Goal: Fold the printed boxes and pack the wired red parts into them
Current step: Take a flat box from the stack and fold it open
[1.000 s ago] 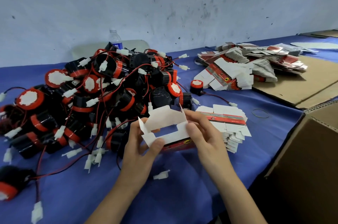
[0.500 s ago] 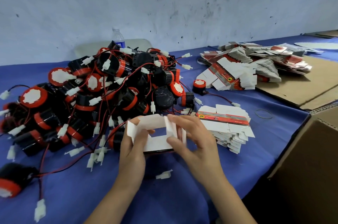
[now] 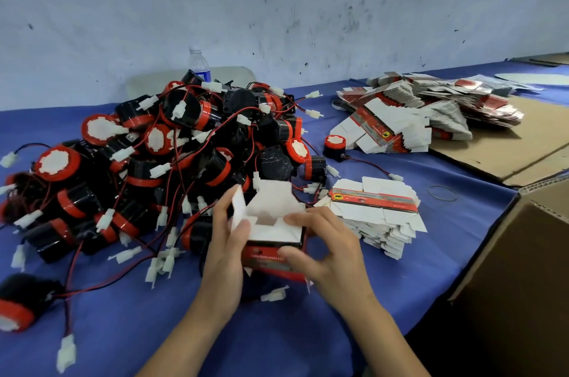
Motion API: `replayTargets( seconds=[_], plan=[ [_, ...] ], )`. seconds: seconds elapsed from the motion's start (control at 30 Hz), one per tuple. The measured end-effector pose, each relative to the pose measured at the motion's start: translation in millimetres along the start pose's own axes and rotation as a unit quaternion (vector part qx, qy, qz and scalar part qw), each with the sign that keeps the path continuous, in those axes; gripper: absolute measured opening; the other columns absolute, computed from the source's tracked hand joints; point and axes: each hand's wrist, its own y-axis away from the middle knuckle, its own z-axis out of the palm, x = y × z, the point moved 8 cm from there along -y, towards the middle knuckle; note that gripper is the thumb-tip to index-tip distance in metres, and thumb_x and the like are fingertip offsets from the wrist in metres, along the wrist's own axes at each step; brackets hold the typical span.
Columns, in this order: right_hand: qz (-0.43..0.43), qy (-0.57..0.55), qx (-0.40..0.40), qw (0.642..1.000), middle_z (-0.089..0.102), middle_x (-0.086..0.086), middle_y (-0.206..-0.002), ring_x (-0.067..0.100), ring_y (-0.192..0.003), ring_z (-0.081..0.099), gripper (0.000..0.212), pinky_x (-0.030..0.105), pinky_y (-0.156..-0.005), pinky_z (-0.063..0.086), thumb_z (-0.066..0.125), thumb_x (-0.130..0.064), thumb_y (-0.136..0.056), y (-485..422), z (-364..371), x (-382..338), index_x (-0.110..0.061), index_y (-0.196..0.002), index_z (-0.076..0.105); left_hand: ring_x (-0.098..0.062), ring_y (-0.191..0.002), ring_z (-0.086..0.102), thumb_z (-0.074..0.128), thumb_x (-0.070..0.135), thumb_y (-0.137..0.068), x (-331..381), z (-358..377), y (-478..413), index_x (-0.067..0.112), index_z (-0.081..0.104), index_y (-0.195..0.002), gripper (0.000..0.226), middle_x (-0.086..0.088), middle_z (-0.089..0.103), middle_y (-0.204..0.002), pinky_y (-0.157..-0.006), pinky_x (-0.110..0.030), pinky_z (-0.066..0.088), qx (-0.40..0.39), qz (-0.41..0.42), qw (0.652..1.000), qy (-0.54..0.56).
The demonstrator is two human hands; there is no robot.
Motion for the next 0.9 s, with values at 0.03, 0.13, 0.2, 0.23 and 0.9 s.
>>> replayTargets(
  seconds=[0.03, 0.13, 0.2, 0.23, 0.9],
  plan=[
    [0.027, -0.023, 0.019, 0.999, 0.061, -0.007, -0.092, 0.002, -0.082, 0.054, 0.036, 0.013, -0.072, 0.042, 0.062, -0.048, -0.076, -1, -3, 5, -0.018, -0.094, 0.068, -0.002, -0.111, 0.06, 0.049, 0.045, -0.085, 5, 6, 1, 0.043, 0.043, -0.134, 0.049, 0.019, 0.06, -0.125, -0.086, -0.02, 0.049, -0.021, 0.024, 0.999, -0.023],
    [0.087, -0.086, 0.053, 0.991, 0.062, -0.009, -0.078, 0.008, -0.074, 0.057, 0.018, 0.024, -0.066, 0.044, 0.059, -0.045, -0.074, -1, -10, 17, -0.03, -0.082, 0.063, -0.002, -0.094, 0.066, 0.056, 0.056, -0.084, 9, 17, 4, 0.049, 0.049, -0.124, 0.041, 0.017, 0.066, -0.113, -0.073, -0.015, 0.052, -0.049, 0.037, 0.996, -0.071],
    [0.105, -0.127, 0.052, 0.985, 0.062, -0.006, -0.077, 0.009, -0.077, 0.058, 0.013, 0.03, -0.065, 0.043, 0.059, -0.043, -0.074, 1, -8, 22, -0.03, -0.073, 0.062, -0.006, -0.085, 0.068, 0.054, 0.071, -0.08, 10, 18, 4, 0.049, 0.053, -0.118, 0.044, 0.011, 0.069, -0.104, -0.068, -0.017, 0.053, -0.048, 0.038, 0.995, -0.084],
    [0.113, -0.147, 0.049, 0.981, 0.061, -0.005, -0.077, 0.01, -0.077, 0.057, 0.013, 0.031, -0.065, 0.042, 0.06, -0.042, -0.073, 2, -5, 23, -0.03, -0.069, 0.06, -0.006, -0.082, 0.068, 0.052, 0.074, -0.079, 10, 17, 4, 0.048, 0.054, -0.116, 0.045, 0.01, 0.069, -0.101, -0.066, -0.017, 0.053, -0.047, 0.038, 0.994, -0.09],
    [0.235, -0.322, -0.076, 0.914, 0.066, -0.007, -0.117, 0.018, -0.103, 0.066, 0.008, 0.042, -0.083, 0.053, 0.068, -0.021, -0.076, -1, 11, 19, -0.019, -0.084, 0.069, -0.018, -0.108, 0.062, 0.059, 0.063, -0.08, 24, 10, 10, 0.056, 0.04, -0.114, 0.039, 0.014, 0.061, -0.118, -0.084, -0.037, 0.053, -0.016, 0.107, 0.988, -0.114]
  ],
)
